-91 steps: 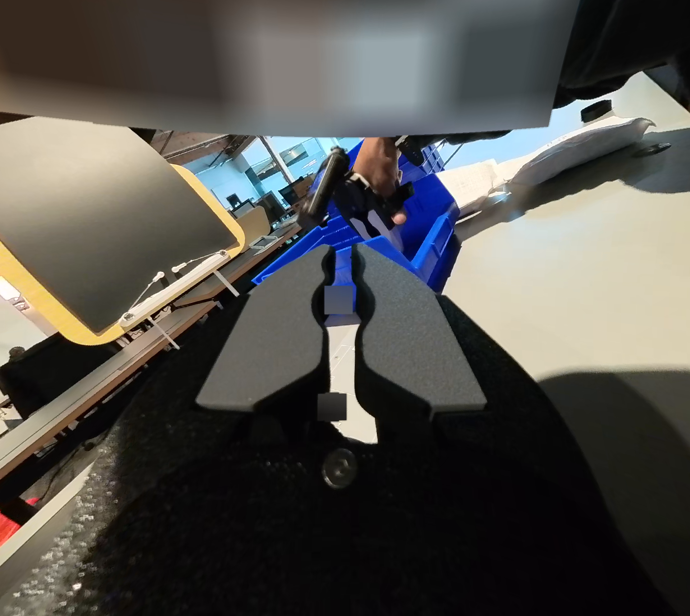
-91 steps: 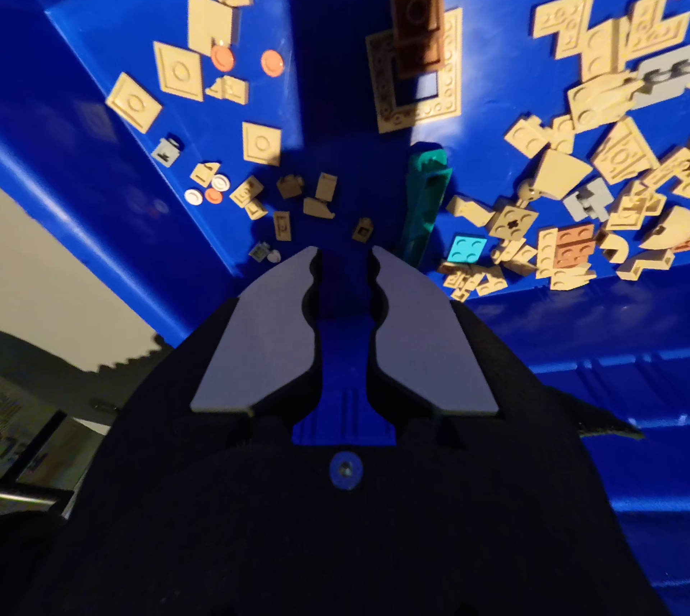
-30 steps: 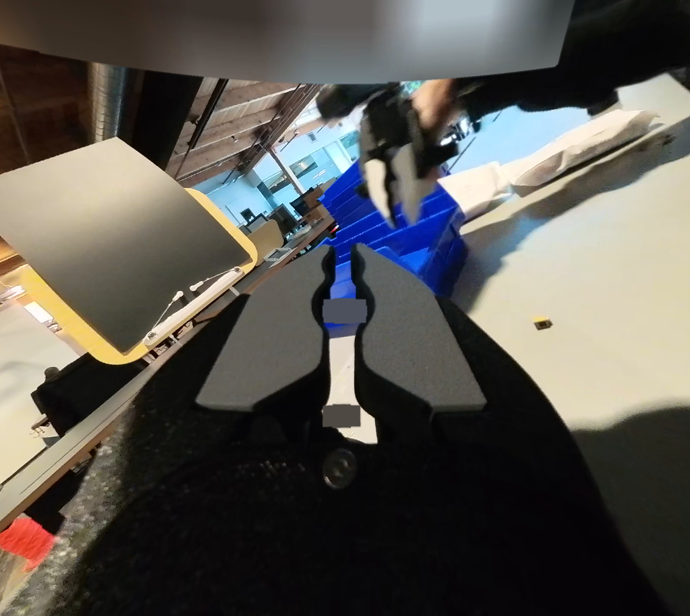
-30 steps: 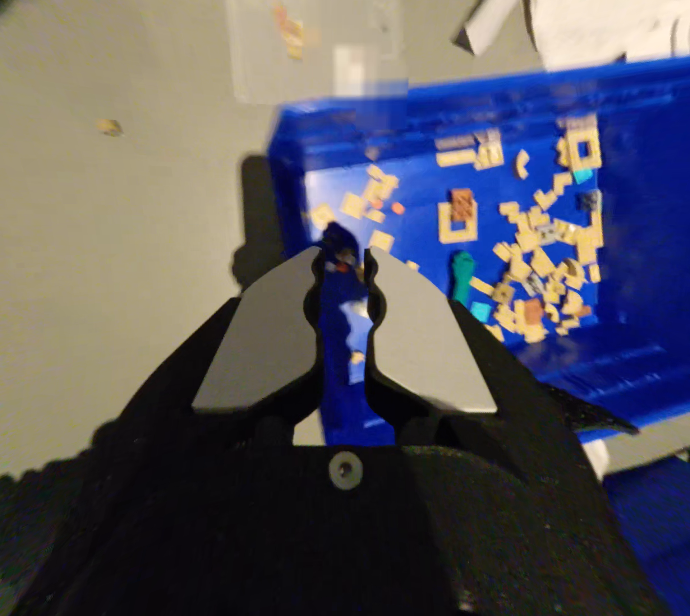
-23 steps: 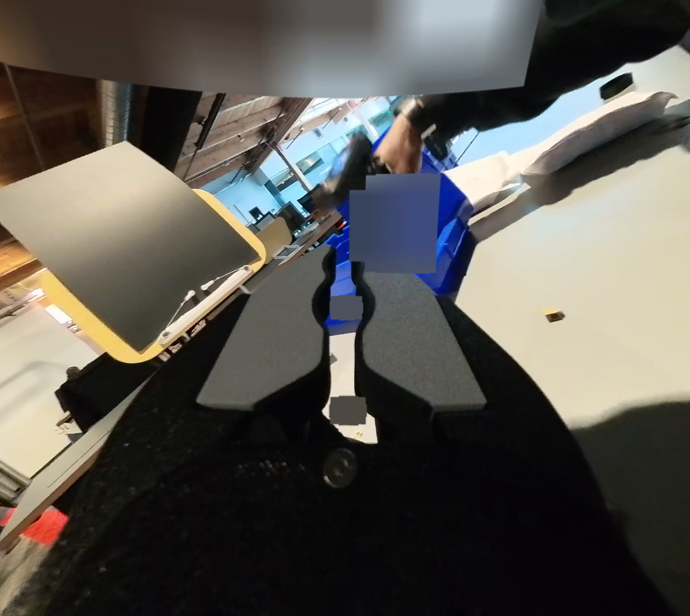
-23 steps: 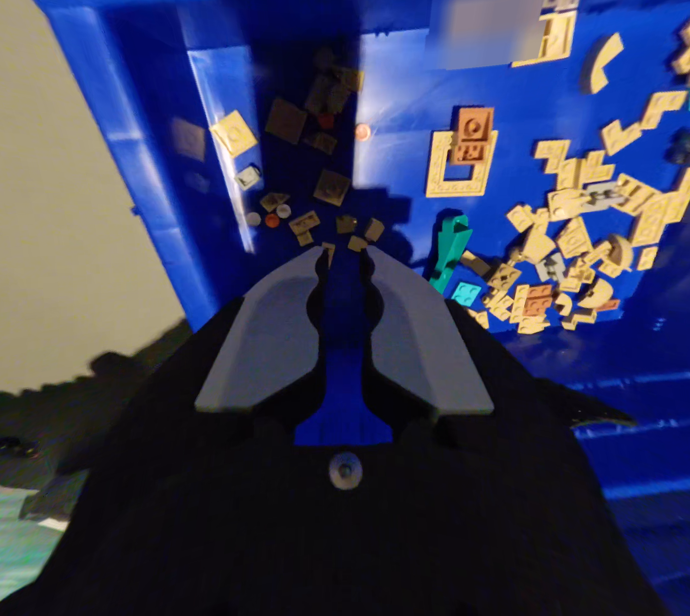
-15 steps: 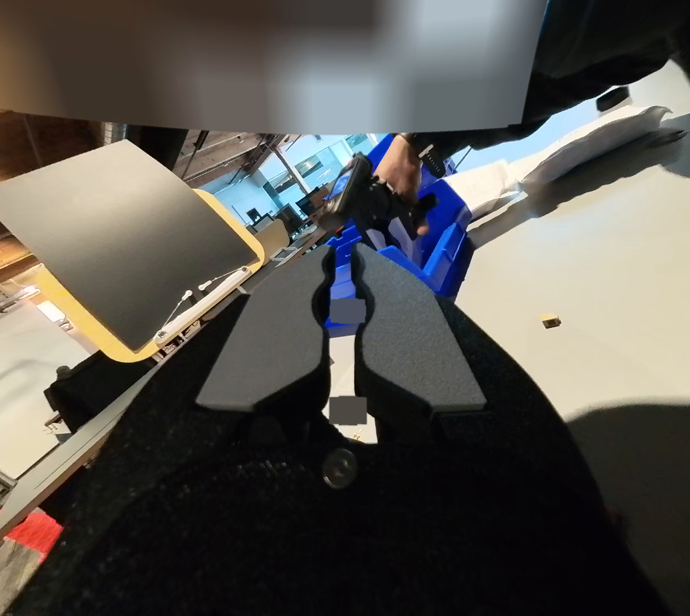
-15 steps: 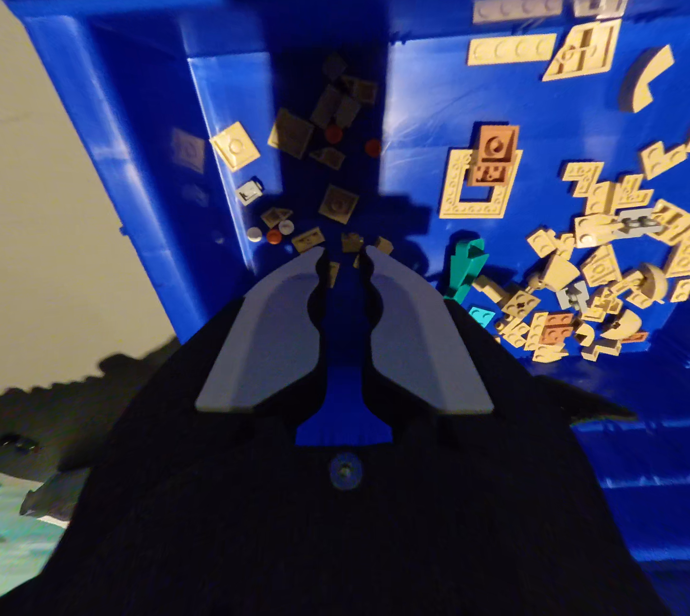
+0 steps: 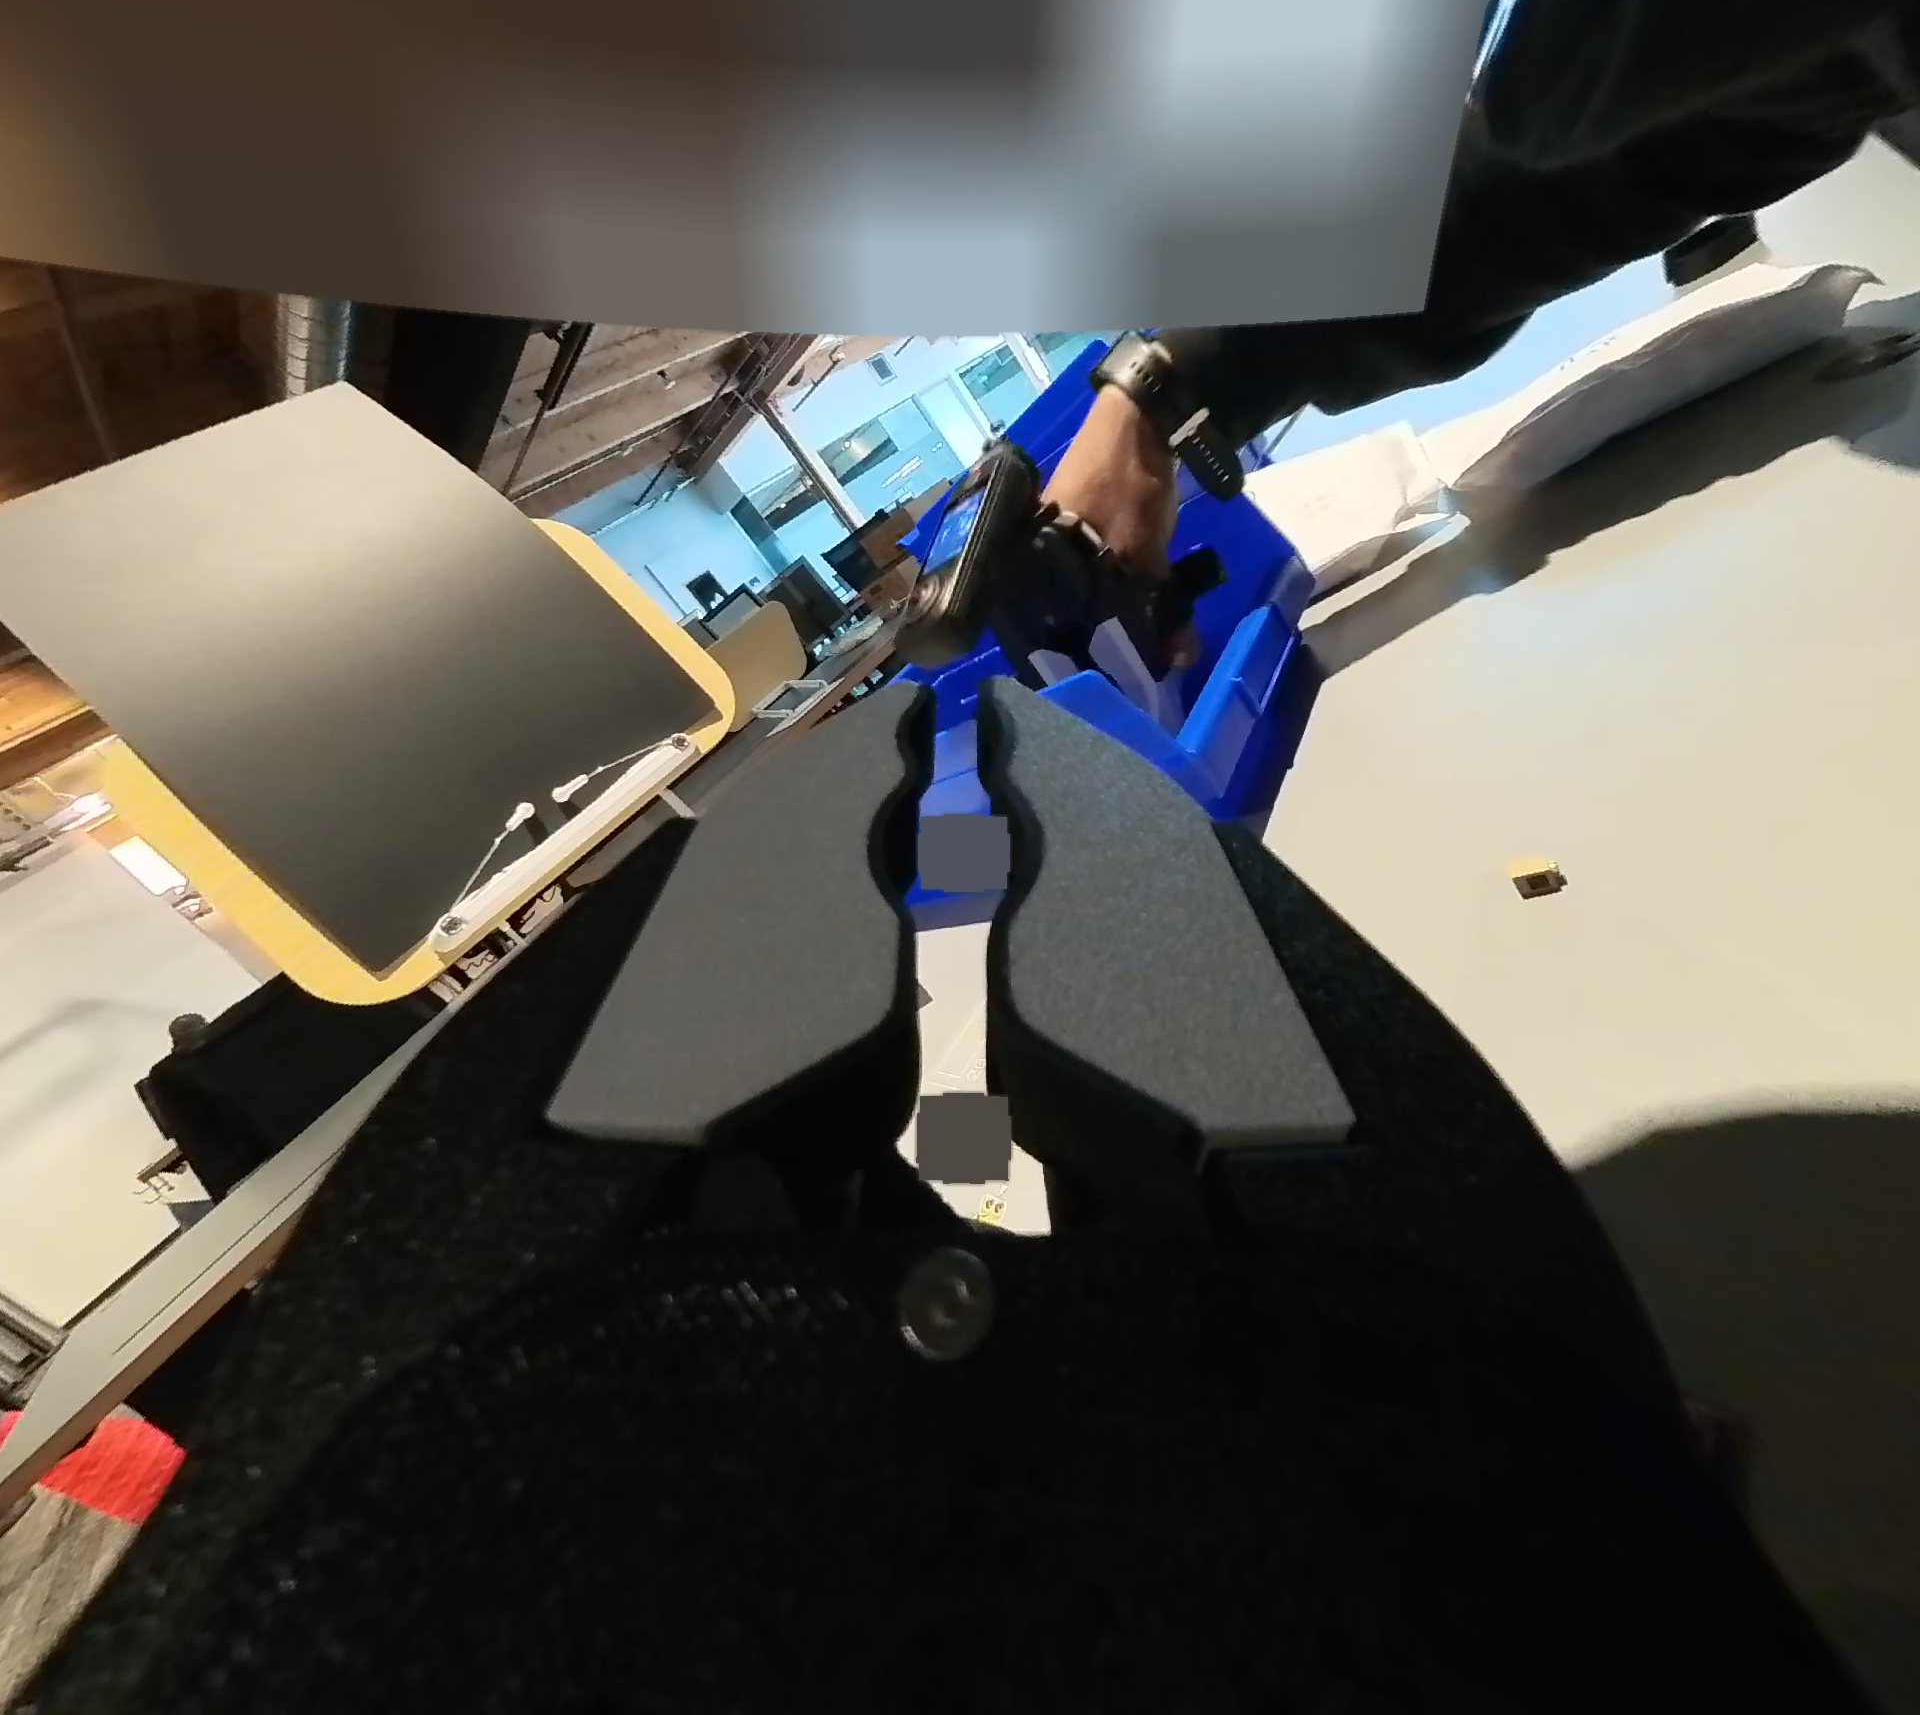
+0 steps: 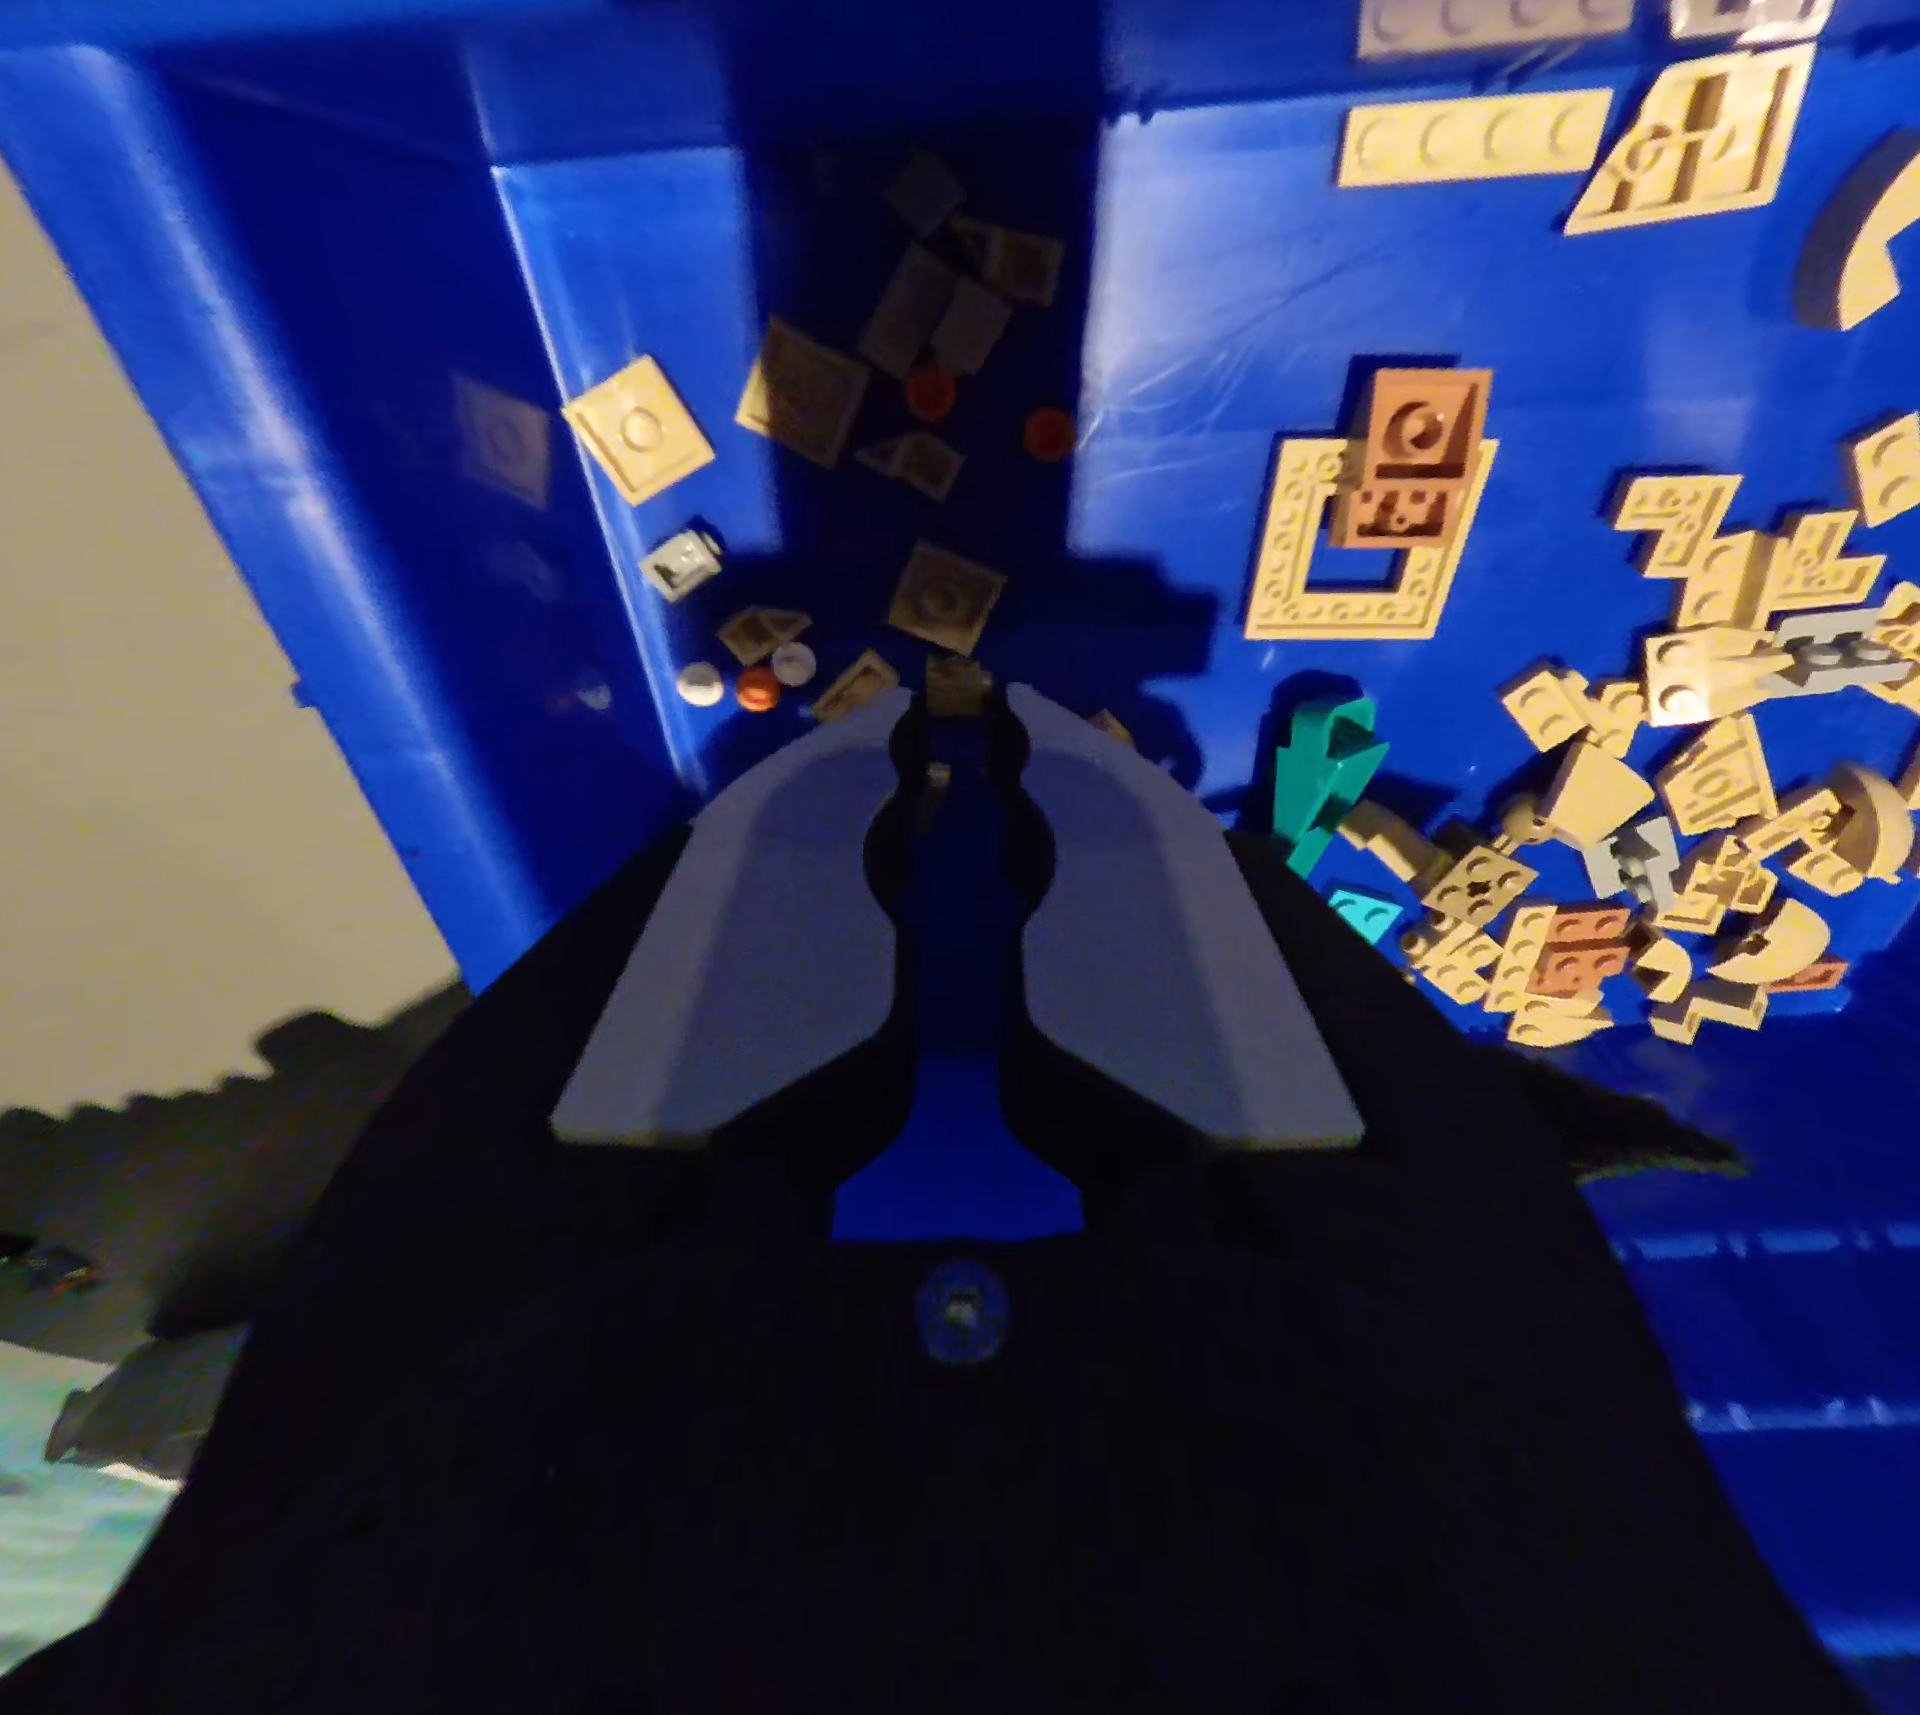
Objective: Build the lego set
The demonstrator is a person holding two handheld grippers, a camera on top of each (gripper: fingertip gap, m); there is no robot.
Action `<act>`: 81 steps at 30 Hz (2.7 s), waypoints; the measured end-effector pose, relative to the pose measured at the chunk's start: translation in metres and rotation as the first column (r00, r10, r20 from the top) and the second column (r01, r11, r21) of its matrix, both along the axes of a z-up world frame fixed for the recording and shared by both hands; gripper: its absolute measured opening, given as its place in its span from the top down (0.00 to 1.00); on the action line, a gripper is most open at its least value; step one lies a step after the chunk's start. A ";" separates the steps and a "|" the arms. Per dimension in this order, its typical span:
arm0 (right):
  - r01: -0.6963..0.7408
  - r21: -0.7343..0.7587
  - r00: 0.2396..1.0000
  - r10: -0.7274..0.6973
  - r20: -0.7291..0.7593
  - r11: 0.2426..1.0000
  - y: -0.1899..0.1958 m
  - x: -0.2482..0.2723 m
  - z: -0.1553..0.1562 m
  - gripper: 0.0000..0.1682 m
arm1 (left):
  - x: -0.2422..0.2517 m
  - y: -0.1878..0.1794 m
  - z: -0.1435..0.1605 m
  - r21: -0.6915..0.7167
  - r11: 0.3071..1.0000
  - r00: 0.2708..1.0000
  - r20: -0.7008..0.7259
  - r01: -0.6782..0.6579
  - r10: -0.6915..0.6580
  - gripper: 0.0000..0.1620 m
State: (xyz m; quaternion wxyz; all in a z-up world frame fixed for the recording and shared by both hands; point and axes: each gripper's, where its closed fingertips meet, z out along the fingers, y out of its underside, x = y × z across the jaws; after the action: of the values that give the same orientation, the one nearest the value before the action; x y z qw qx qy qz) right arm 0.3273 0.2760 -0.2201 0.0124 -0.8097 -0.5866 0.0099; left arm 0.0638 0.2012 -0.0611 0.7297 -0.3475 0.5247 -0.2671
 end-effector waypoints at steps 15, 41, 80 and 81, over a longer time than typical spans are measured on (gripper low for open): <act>-0.152 0.349 0.846 0.304 -0.438 0.925 -0.106 -0.156 0.093 0.93 | 0.001 0.001 -0.002 -0.006 1.000 1.000 -0.002 -0.001 0.001 0.96; -0.031 0.202 0.862 0.129 -0.491 0.979 -0.112 -0.187 0.009 0.93 | 0.005 0.006 -0.011 -0.010 1.000 0.999 -0.031 -0.016 0.016 0.96; 0.328 0.360 0.505 0.160 -0.848 0.874 -0.122 -0.109 0.060 0.87 | -0.001 0.062 -0.026 -0.049 0.977 0.978 -0.028 -0.207 0.206 0.96; 0.327 0.364 0.501 0.166 -0.849 0.872 -0.122 -0.109 0.063 0.87 | 0.000 0.061 -0.025 -0.046 0.978 0.979 -0.028 -0.203 0.202 0.96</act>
State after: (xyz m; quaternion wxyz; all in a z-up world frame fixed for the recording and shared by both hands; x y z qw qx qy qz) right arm 0.2187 0.1543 -0.1576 0.5032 -0.6926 -0.4440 0.2644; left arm 0.0637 0.2618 -0.0864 0.7382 -0.4200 0.4885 -0.2002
